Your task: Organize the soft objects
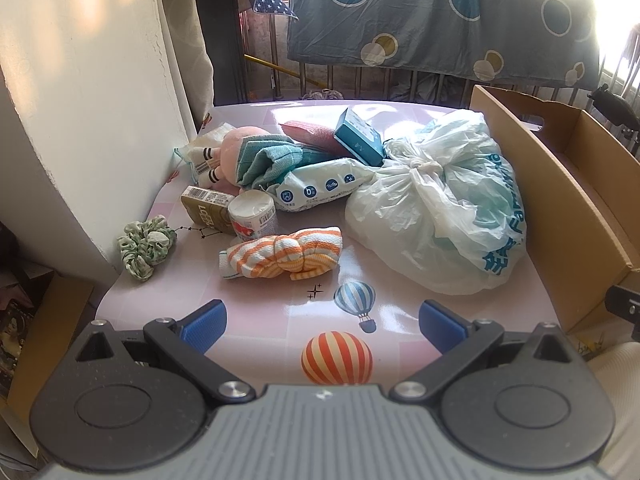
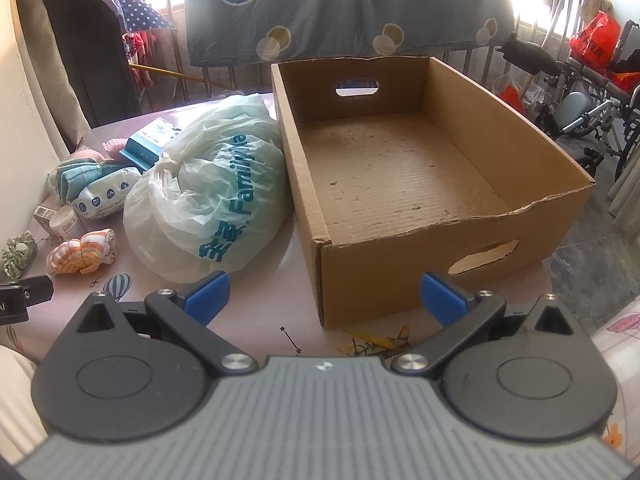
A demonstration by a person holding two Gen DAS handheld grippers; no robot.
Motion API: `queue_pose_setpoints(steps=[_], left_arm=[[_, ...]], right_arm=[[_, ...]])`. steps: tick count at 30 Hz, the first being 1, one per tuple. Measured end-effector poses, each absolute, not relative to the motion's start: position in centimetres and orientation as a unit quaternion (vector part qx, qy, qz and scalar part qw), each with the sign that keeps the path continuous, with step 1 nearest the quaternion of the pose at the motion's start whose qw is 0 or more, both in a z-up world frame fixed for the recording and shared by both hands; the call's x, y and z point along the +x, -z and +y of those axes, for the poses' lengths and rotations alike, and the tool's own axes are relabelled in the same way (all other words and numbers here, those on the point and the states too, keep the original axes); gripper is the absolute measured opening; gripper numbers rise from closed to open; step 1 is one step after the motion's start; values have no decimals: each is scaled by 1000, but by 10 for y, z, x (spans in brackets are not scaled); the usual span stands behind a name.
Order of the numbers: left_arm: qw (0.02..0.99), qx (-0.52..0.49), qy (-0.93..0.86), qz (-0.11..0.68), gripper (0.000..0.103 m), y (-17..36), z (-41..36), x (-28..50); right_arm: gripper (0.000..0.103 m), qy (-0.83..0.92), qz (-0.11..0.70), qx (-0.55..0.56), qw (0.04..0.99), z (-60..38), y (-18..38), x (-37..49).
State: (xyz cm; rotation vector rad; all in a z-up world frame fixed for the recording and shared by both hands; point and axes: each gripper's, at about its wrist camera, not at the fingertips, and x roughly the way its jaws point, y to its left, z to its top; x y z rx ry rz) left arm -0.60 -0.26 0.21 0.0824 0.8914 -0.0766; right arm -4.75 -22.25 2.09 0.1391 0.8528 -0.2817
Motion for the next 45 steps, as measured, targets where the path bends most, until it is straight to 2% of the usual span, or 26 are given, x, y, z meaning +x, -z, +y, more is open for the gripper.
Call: queue_pose_setpoints(steps=[45], left_arm=[[901, 39, 35, 431, 103, -2, 1, -5]], right_arm=[[102, 134, 412, 69, 899, -222, -22, -47]])
